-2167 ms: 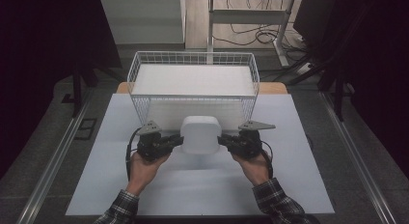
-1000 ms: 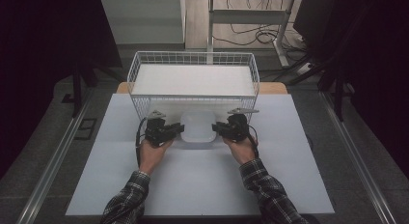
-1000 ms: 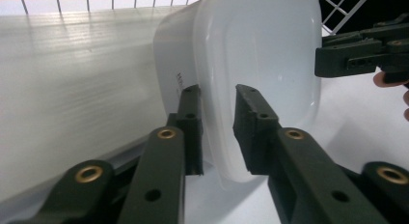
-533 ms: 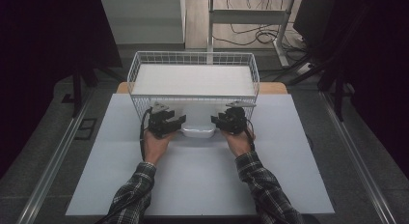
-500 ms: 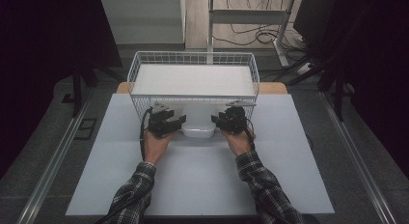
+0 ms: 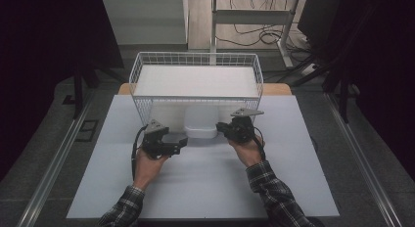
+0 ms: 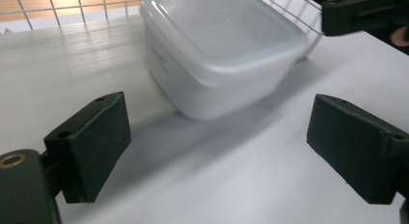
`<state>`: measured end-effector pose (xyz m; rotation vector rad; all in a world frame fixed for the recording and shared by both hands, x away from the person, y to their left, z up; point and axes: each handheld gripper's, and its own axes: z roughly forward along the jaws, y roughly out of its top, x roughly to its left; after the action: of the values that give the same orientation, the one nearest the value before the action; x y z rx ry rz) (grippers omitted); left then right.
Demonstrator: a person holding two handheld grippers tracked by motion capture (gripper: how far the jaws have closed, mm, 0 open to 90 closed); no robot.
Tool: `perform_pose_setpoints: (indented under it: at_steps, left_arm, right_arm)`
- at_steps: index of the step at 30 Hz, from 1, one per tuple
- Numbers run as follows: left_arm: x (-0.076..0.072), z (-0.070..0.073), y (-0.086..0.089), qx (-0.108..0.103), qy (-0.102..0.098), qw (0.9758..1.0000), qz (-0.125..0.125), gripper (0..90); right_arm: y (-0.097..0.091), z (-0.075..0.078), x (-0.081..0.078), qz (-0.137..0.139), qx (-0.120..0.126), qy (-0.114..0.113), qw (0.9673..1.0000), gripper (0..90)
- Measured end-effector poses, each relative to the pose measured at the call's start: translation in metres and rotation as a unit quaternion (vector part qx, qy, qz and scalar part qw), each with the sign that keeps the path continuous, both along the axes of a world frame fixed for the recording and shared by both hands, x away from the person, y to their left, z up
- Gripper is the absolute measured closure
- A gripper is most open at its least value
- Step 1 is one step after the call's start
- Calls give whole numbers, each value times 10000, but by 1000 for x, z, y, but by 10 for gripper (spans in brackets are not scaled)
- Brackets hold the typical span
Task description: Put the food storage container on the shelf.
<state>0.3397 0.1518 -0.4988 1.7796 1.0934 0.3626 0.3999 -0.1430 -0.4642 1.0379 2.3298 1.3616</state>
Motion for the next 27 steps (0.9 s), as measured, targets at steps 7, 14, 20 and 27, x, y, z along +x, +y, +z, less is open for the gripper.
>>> perform_pose_setpoints:
  at_steps: [7, 14, 20, 27]
  left_arm:
    - [-32, -7, 7, 218, -170, 9996, -106, 60]
    - [-60, -14, 13, 607, -333, 9975, -134, 39]
    - [-82, -20, 18, 596, -304, 9977, -71, 34]
    - [-105, -21, 26, 746, -408, 9964, -37, 33]
  right_arm:
    - [6, 0, -13, 156, -72, -87, 9998, 890]
    - [11, 1, -27, 379, -95, -158, 9991, 886]
    - [15, -7, -35, 577, -198, -84, 9981, 875]
    - [26, -16, -39, 729, -392, -28, 9966, 875]
